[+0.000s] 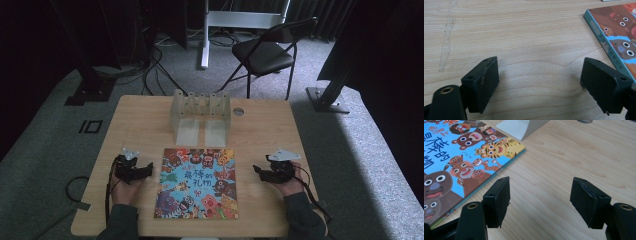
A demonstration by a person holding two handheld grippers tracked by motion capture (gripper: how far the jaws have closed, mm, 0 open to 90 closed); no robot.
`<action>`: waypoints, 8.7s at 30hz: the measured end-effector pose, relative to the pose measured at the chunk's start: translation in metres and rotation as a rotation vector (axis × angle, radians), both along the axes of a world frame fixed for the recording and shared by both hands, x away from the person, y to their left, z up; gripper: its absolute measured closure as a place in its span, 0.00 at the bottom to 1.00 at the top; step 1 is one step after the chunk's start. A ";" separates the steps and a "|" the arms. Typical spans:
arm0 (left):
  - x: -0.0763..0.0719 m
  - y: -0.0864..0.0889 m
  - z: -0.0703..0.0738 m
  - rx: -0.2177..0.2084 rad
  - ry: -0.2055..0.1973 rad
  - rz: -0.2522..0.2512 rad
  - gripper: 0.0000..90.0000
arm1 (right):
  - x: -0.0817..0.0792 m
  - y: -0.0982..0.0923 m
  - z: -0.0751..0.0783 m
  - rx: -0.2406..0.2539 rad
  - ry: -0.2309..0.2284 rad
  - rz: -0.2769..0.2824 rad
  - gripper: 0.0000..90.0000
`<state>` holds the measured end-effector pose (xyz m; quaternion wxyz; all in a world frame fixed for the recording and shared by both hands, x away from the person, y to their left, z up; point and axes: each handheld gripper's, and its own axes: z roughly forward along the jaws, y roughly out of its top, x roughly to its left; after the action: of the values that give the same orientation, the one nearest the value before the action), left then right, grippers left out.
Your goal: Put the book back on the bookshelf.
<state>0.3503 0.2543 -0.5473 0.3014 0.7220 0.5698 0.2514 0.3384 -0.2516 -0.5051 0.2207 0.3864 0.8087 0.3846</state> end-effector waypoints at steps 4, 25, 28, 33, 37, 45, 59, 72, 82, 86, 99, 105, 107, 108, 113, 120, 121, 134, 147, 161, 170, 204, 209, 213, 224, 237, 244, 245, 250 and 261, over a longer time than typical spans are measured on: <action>0.000 0.000 0.000 0.000 0.000 0.000 0.17 | 0.001 0.003 0.002 -0.002 -0.004 0.008 0.35; 0.000 -0.001 0.000 0.000 0.001 0.006 0.17 | 0.012 0.029 0.009 -0.012 -0.023 0.058 0.33; 0.000 -0.001 0.000 0.000 -0.001 0.005 0.17 | 0.015 0.035 0.009 -0.013 -0.025 0.072 0.33; 0.000 -0.001 0.000 -0.001 0.000 0.005 0.17 | 0.022 0.045 0.011 -0.025 -0.028 0.092 0.33; 0.000 -0.001 0.000 0.000 0.000 0.005 0.17 | 0.026 0.050 0.012 -0.028 -0.034 0.106 0.33; 0.000 -0.001 0.000 0.000 0.000 0.006 0.17 | 0.038 0.063 0.018 -0.043 -0.047 0.132 0.33; -0.001 -0.002 0.001 0.004 0.004 -0.003 0.19 | 0.056 0.078 0.010 -0.039 -0.031 0.156 0.32; -0.013 -0.025 0.018 -0.017 -0.039 -0.118 0.27 | 0.074 0.087 -0.012 -0.001 0.051 0.176 0.25; -0.033 -0.051 0.026 -0.051 -0.076 -0.271 0.18 | 0.085 0.095 -0.024 -0.010 0.095 0.198 0.21; -0.044 -0.065 0.029 -0.051 -0.082 -0.324 0.14 | 0.089 0.098 -0.029 -0.011 0.118 0.198 0.21; -0.080 -0.120 0.022 0.008 -0.084 -0.564 0.08 | 0.093 0.094 -0.037 0.057 0.179 0.203 0.22; -0.105 -0.149 0.019 0.074 -0.080 -0.700 0.03 | 0.094 0.089 -0.034 0.098 0.196 0.204 0.25; -0.112 -0.156 0.019 0.085 -0.081 -0.736 0.02 | 0.093 0.089 -0.033 0.103 0.187 0.202 0.25; -0.114 -0.159 0.018 0.092 -0.085 -0.747 0.02 | 0.093 0.089 -0.032 0.108 0.184 0.202 0.25; -0.123 -0.170 0.016 0.128 -0.096 -0.791 0.02 | 0.092 0.085 -0.024 0.155 0.182 0.202 0.25; -0.129 -0.181 0.014 0.202 -0.108 -0.794 0.02 | 0.088 0.082 -0.005 0.223 0.159 0.214 0.25; -0.129 -0.182 0.013 0.207 -0.111 -0.787 0.02 | 0.088 0.081 -0.002 0.231 0.157 0.215 0.25; -0.134 -0.178 0.026 0.218 -0.251 -0.722 0.05 | 0.087 0.086 0.011 0.254 0.198 0.189 0.29; -0.131 -0.171 0.040 0.149 -0.275 -0.713 0.05 | 0.073 0.097 0.034 0.302 0.211 0.258 0.49; -0.132 -0.162 0.051 0.080 -0.265 -0.726 0.06 | 0.073 0.101 0.052 0.324 0.210 0.273 0.60; -0.137 -0.154 0.062 0.052 -0.276 -0.751 0.06 | 0.075 0.101 0.055 0.342 0.220 0.276 0.63; -0.095 -0.077 0.057 -0.043 -0.221 -0.511 0.07 | 0.080 0.101 0.062 0.365 0.272 0.284 0.70; -0.092 -0.072 0.055 -0.047 -0.216 -0.496 0.07 | 0.078 0.103 0.065 0.368 0.265 0.277 0.71; -0.090 -0.068 0.054 -0.050 -0.210 -0.485 0.07 | 0.075 0.104 0.068 0.371 0.254 0.273 0.72; -0.086 -0.059 0.053 -0.063 -0.208 -0.456 0.07 | 0.062 0.102 0.077 0.392 0.208 0.260 0.75; -0.082 -0.048 0.054 -0.100 -0.201 -0.438 0.07 | 0.041 0.090 0.097 0.465 0.128 0.261 0.82; -0.076 -0.042 0.056 -0.141 -0.198 -0.453 0.07 | 0.032 0.083 0.103 0.506 0.091 0.268 0.85; -0.075 -0.042 0.056 -0.152 -0.197 -0.456 0.07 | 0.031 0.082 0.104 0.509 0.086 0.270 0.85; -0.067 -0.039 0.057 -0.192 -0.188 -0.471 0.07 | 0.026 0.079 0.108 0.528 0.064 0.277 0.87; -0.032 -0.035 0.049 -0.341 -0.156 -0.529 0.07 | 0.022 0.076 0.112 0.556 0.041 0.306 0.88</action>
<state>0.3182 0.2195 -0.4980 0.5157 0.7626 0.3717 0.1197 0.3599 -0.1759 -0.3933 0.0302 0.3136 0.7257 0.6117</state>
